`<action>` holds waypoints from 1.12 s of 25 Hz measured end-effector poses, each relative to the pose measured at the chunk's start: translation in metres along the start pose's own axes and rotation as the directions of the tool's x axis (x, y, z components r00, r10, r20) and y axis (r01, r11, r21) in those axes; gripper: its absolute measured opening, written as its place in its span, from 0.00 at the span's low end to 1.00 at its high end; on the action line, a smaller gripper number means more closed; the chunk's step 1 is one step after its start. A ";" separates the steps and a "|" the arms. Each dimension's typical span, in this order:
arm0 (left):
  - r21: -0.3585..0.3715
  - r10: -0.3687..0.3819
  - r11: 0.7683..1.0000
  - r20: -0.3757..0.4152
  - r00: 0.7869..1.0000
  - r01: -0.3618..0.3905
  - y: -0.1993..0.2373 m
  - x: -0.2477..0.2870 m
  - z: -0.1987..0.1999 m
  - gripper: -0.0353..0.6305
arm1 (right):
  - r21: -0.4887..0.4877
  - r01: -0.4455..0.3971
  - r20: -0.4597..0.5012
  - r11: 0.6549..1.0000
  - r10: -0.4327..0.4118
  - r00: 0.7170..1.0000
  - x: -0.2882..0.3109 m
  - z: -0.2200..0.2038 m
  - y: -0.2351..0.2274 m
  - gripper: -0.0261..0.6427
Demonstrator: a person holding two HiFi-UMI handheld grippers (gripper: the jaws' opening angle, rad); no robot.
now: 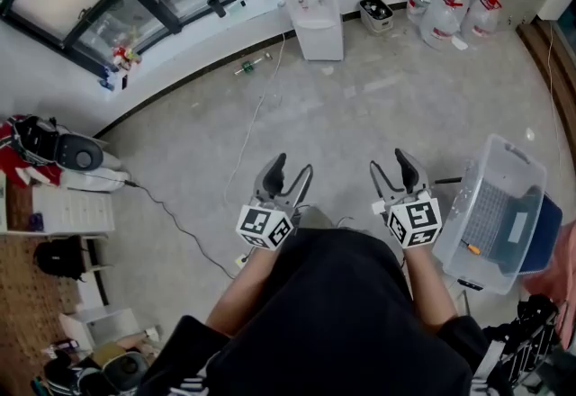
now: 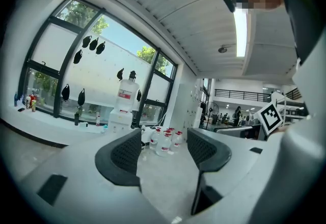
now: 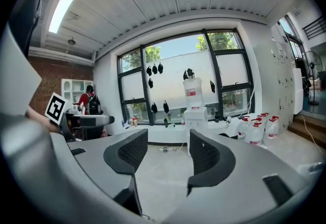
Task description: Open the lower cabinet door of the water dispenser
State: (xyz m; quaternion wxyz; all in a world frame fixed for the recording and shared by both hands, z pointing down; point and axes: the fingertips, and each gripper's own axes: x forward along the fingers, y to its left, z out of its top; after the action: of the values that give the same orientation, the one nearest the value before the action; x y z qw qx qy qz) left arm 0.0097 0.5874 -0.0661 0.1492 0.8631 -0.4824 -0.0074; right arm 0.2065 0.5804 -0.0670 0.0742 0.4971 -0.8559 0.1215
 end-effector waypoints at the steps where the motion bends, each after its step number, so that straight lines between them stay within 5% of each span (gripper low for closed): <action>1: 0.000 0.002 1.000 -0.001 1.000 -0.002 0.000 0.002 0.001 0.44 | 0.012 -0.001 -0.001 1.000 0.001 1.000 0.001 0.000 -0.001 0.37; 15: -0.016 0.030 0.999 0.020 0.999 -0.030 0.041 0.029 0.012 0.44 | 0.077 -0.006 -0.047 0.997 0.009 0.999 0.042 -0.011 -0.005 0.37; 28: -0.096 0.042 0.994 0.000 0.999 -0.042 0.193 0.140 0.024 0.44 | 0.072 0.037 -0.129 0.997 -0.028 0.991 0.198 0.009 -0.041 0.37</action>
State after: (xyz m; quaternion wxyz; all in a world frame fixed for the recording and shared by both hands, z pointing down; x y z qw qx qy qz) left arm -0.0796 0.3702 -0.0195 0.1902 0.8446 -0.4997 -0.0284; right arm 0.1442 0.3932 -0.0211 0.1125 0.5047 -0.8360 0.1834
